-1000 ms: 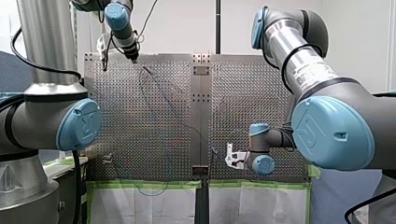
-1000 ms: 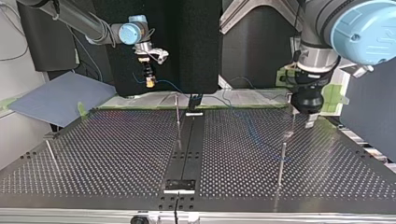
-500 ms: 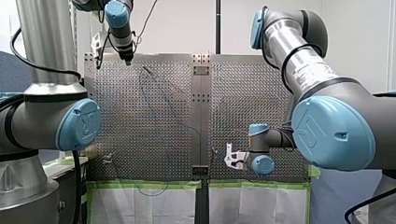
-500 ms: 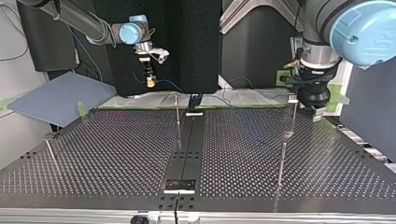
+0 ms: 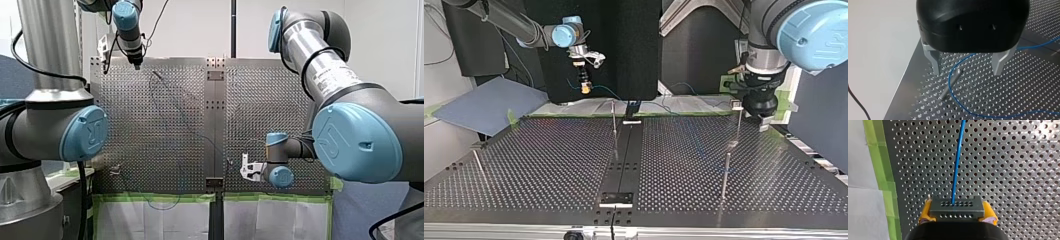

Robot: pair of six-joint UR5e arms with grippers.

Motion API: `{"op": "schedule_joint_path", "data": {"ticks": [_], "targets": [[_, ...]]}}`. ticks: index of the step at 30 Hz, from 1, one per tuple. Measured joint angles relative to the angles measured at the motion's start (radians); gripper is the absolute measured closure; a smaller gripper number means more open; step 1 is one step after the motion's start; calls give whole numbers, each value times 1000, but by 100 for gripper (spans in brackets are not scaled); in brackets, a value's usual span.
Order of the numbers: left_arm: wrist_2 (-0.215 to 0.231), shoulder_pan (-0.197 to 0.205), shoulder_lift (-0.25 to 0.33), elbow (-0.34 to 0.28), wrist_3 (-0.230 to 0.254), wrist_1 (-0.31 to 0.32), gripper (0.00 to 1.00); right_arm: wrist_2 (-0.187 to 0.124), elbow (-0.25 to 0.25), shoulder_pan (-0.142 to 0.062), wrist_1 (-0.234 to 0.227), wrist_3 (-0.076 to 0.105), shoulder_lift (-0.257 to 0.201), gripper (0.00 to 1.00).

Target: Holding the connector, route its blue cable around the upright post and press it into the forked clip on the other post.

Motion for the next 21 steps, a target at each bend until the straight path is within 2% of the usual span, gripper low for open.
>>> {"op": "schedule_joint_path", "data": {"ticks": [11,16,21], "targets": [[0,-1,0,-1,15,29,0,0,0,0,-4,4,0,100],[7,-9,0,-20,51,71,0,0,0,2,0,5,0,100],[39,-29,1,-51,92,112,0,0,0,5,4,3,0,100]]}}
